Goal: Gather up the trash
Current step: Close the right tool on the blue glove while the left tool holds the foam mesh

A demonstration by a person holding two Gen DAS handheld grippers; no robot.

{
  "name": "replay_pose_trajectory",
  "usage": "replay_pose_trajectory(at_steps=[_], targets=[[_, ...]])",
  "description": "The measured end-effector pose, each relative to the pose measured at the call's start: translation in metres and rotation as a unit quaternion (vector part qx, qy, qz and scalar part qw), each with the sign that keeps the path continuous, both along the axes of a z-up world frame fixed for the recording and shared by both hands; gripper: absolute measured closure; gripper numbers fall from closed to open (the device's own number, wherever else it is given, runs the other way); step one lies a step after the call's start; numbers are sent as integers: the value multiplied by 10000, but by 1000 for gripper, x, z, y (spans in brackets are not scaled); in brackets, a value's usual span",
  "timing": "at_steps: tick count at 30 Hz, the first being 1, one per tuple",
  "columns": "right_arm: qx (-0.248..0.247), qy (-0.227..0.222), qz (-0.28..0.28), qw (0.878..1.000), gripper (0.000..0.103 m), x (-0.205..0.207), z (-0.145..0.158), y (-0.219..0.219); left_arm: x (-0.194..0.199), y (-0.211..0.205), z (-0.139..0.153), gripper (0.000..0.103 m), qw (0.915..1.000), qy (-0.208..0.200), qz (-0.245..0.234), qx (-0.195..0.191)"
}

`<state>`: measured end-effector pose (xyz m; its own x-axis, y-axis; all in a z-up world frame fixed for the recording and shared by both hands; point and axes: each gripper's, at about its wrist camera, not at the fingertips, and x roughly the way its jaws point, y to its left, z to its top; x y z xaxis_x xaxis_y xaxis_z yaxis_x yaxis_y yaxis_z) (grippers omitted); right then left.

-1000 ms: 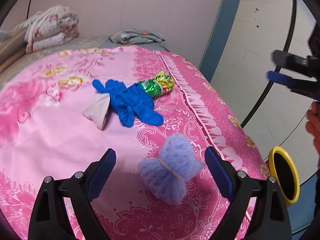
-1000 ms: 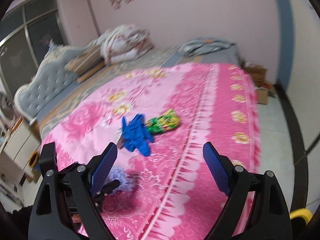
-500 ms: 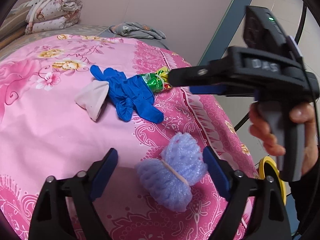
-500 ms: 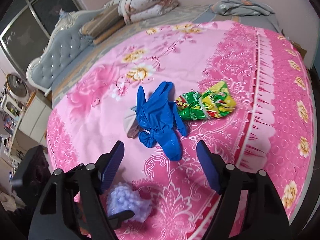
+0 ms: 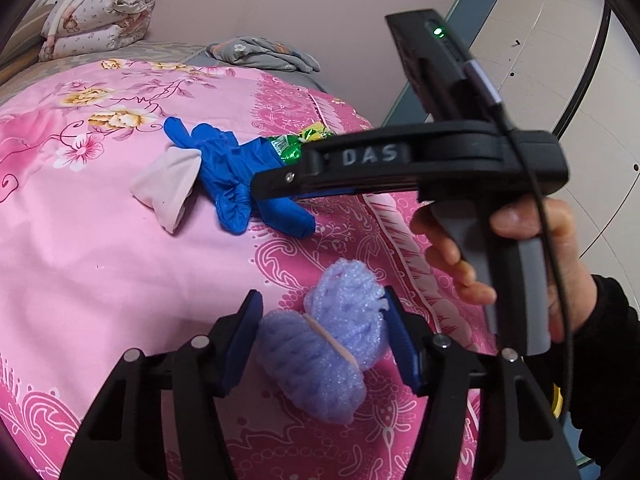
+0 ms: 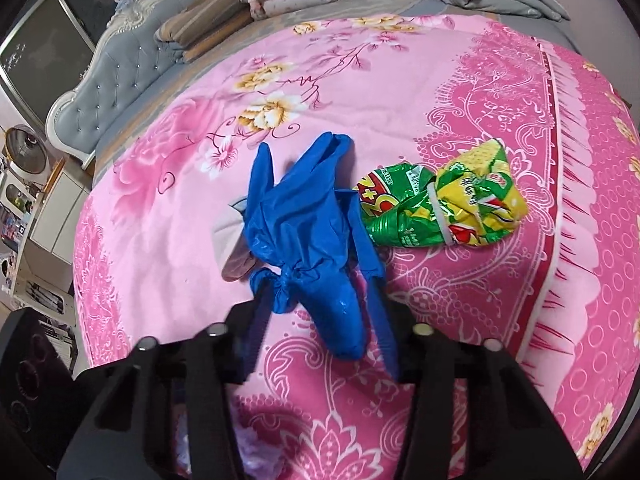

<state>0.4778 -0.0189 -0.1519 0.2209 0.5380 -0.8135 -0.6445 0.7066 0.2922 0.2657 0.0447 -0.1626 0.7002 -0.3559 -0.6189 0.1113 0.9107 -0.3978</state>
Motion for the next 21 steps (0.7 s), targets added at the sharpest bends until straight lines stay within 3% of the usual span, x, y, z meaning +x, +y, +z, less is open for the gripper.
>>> replay_pose_trajectory(at_steps=[3,5,8,21], targets=[[-103,44,23,9999,75,2,-8,4,-1,0,0,49,10000,-29,-14,-19],[-88,78,37,9999,90,2,-11,5,-1,1,0,50,10000,-42,-11,-42],[-21,20,14,10000,97,1,-9,2,-2,1,1,51,10000,-64,-9,-70],[446,-317,-374,9978,102,-12,32,-37,-11,3,17,53,9996,-283,70,48]])
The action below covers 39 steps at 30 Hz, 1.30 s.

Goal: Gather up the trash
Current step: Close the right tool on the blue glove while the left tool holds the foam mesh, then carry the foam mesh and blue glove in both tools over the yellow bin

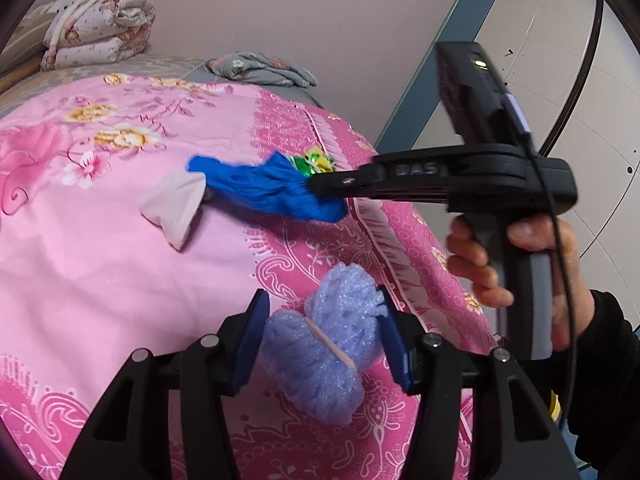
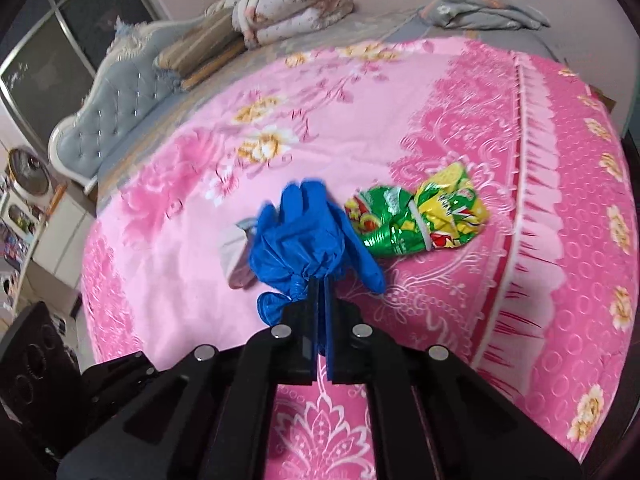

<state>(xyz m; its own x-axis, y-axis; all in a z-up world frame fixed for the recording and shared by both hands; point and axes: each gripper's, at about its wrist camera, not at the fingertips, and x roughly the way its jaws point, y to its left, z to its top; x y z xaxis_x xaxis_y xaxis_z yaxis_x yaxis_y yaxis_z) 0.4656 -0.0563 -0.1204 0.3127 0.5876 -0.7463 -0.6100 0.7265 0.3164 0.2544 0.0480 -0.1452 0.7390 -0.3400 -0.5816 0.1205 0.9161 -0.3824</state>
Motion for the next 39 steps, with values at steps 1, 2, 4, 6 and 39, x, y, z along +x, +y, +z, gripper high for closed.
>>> replay_pose_trajectory(at_steps=[1,2,4,6,39], targets=[[59,-54,-47,10000,102,-3,6,-6,-1,0,2,53,10000,-26,10,30],[112,-101,-78,9999,102,-7,12,-10,-3,0,4,53,10000,-55,21,60],[221,-218,-162,9994,102,-15,24,-20,-8,3,10,53,9999,-101,64,98],[293,-333,-220,9988,102,-23,35,-31,-13,7,15,53,9999,-108,95,35],[-1030,-598,-567,9913,46,-32,-24,-5,-49,65,39,53,9968,-364,699,-107]])
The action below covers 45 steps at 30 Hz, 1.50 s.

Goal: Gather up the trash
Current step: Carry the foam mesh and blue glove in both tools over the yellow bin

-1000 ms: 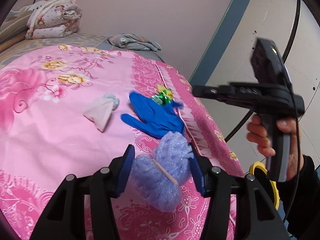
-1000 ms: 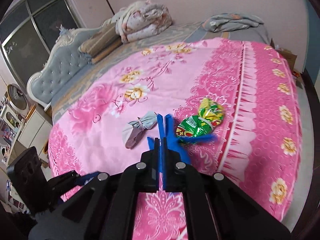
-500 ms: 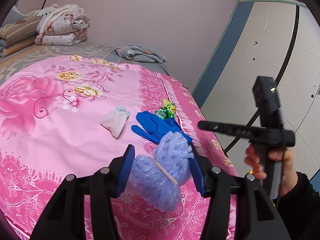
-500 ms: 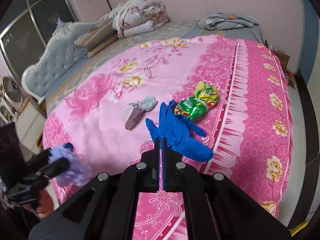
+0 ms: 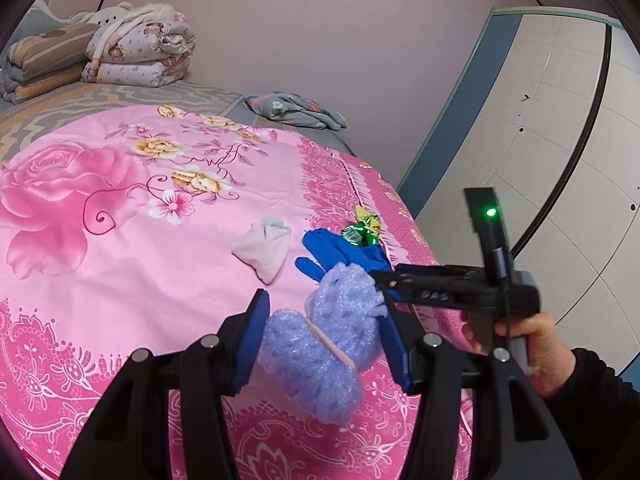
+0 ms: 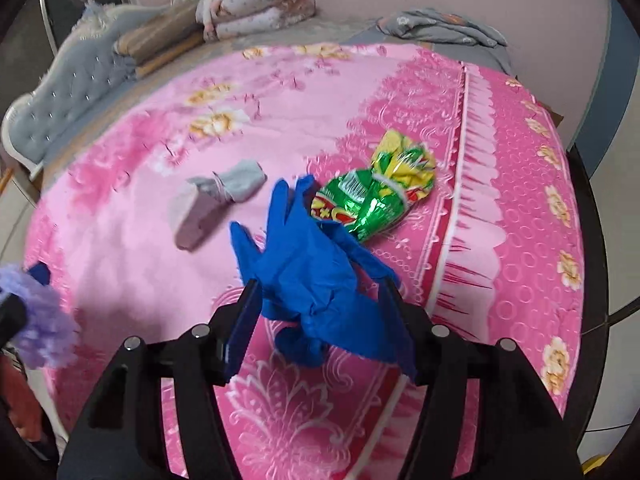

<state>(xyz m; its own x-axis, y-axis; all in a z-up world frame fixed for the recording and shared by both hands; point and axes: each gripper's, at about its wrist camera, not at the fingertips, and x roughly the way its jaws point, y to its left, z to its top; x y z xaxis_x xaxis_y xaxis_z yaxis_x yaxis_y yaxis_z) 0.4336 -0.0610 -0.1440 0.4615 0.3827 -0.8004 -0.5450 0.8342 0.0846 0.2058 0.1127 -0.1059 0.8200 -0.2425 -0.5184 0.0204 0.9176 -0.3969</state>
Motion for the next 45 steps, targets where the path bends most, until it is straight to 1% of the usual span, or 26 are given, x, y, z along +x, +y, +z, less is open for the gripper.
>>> replay_pose_trajectory(at_steps=[1,2,3,4,5,7,8,11,17,23,27,30,33,38,40,42,44,45], targets=[[-64,36,0,10000,46,2,-6,4,1,0,-1,53,10000,15,6,2],[-113,75,14,9999,54,4,-11,6,2,1,-2,53,10000,24,15,9],[-136,116,29,9998,64,5,-16,8,4,1,-3,53,10000,31,37,28],[-158,112,29,9998,79,4,-18,10,4,1,-4,53,10000,27,49,39],[-182,45,6,9998,85,2,-18,12,4,2,-4,53,10000,21,55,49],[-238,-226,16,9995,90,-7,-11,13,3,1,-2,53,9999,7,69,73],[-236,-325,-14,9992,91,-10,-7,11,3,0,-1,53,9999,-7,71,96],[9,-502,-45,9987,92,-26,14,-1,0,-3,6,53,9998,-76,65,158],[449,-808,-102,9957,92,-70,63,-47,-10,-24,30,53,9992,-295,-11,256],[890,-1174,-434,9881,92,-122,107,-108,-25,-63,68,53,9970,-623,-164,429],[1106,-1591,-748,9782,92,-161,135,-154,-36,-98,101,53,9939,-896,-296,574],[1209,-1907,-1061,9684,92,-189,151,-188,-47,-129,124,53,9894,-1164,-447,750],[1274,-2180,-1386,9576,92,-213,161,-221,-58,-161,143,52,9834,-1431,-698,871],[1387,-2579,-2081,9332,92,-248,171,-272,-71,-213,165,52,9721,-1788,-1105,1042],[1406,-2713,-2442,9203,92,-261,171,-292,-75,-234,170,52,9667,-1924,-1275,1109],[1279,-2953,-2839,9032,92,-276,171,-308,-77,-247,173,52,9630,-2018,-1383,1128],[1236,-3069,-3150,8895,92,-285,169,-320,-78,-261,176,52,9596,-2102,-1494,1123],[1222,-3166,-3370,8782,92,-293,167,-329,-78,-271,177,52,9579,-2144,-1559,1106]])
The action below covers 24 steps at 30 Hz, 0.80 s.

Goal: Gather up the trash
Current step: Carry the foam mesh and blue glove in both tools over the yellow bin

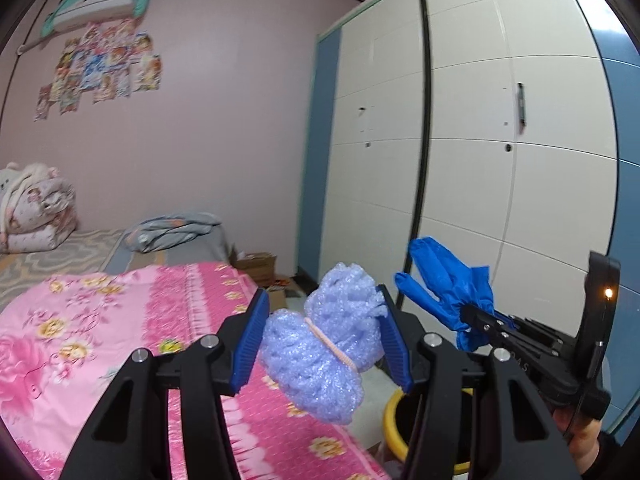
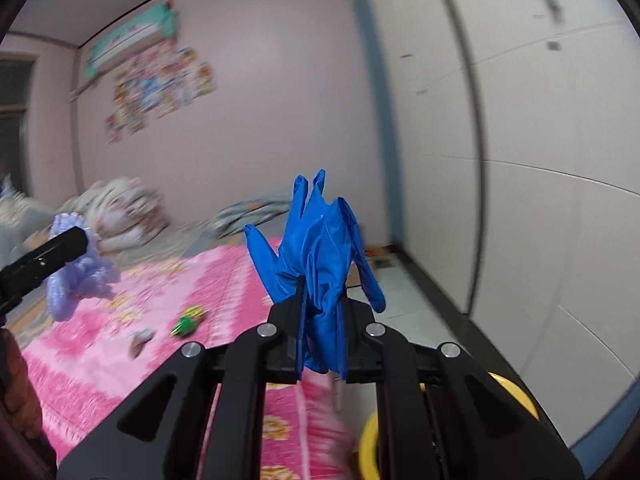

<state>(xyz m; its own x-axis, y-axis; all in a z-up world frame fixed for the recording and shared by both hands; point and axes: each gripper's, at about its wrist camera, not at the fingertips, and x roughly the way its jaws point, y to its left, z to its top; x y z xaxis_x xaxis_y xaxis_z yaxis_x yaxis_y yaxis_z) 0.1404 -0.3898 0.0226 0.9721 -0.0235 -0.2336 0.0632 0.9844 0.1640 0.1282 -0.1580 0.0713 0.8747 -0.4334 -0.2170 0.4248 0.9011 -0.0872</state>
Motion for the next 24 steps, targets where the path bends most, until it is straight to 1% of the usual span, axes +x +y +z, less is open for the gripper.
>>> replay_pose_trajectory(at_steps=[4,9,13,16,17,19,24], targets=[[-41,-152,-681,9976,92,-16,-7,-21,0,-27,-1,52,9998,-56,-210,0],[-47,-151,-1263,9919,92,-28,-16,-47,4,-56,-4,52,9989,-76,-468,-63],[18,47,-1587,9873,92,-26,-33,-71,16,-86,-12,52,9971,87,-759,-48],[108,266,-1757,9840,92,-27,-49,-88,24,-109,-23,52,9954,187,-943,38],[127,338,-1803,9829,92,-24,-54,-84,27,-116,-27,52,9947,231,-1000,58],[188,546,-1925,9796,92,-21,-67,-92,34,-133,-36,52,9929,383,-1119,105],[264,846,-2096,9738,92,-19,-94,-103,48,-163,-60,52,9886,664,-1327,243]])
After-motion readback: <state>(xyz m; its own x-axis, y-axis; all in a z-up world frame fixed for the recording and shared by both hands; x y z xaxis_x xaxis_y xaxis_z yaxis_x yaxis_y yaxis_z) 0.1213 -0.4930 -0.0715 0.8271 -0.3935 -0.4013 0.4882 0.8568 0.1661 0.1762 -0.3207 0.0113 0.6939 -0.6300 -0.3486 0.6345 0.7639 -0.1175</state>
